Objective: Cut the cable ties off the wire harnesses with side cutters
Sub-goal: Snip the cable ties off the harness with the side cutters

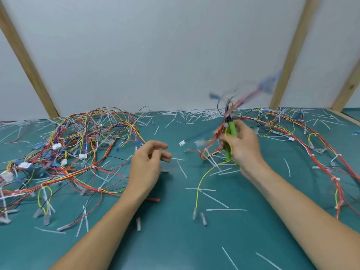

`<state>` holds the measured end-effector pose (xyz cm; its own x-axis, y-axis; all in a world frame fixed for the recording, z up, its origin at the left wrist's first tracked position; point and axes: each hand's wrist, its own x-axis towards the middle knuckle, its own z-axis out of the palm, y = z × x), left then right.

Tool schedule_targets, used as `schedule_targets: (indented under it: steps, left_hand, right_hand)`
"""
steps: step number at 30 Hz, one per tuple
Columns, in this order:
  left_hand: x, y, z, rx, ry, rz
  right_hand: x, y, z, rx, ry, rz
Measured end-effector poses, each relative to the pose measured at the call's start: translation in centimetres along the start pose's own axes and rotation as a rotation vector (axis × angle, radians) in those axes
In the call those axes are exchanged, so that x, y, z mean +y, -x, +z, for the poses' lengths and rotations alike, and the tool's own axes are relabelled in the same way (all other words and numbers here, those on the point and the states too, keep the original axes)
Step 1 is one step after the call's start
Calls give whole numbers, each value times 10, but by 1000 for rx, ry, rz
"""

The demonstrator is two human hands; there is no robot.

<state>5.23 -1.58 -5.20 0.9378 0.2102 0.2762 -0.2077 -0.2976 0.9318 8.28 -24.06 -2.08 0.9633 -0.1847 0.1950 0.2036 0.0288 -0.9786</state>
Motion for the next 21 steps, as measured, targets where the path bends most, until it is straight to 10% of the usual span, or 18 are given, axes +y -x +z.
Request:
schedule_targets:
  steps: [9,15,21]
  left_hand:
    - [1,-6,-6,-19,253,-118]
    - [8,-12,-16,-77,760,-335]
    - [12,0,-11,343,123,197]
  right_hand:
    - [4,7,1,-14,516,-447]
    - [5,4,-1,158,464,-393]
    - [12,0,5,117,403,-133]
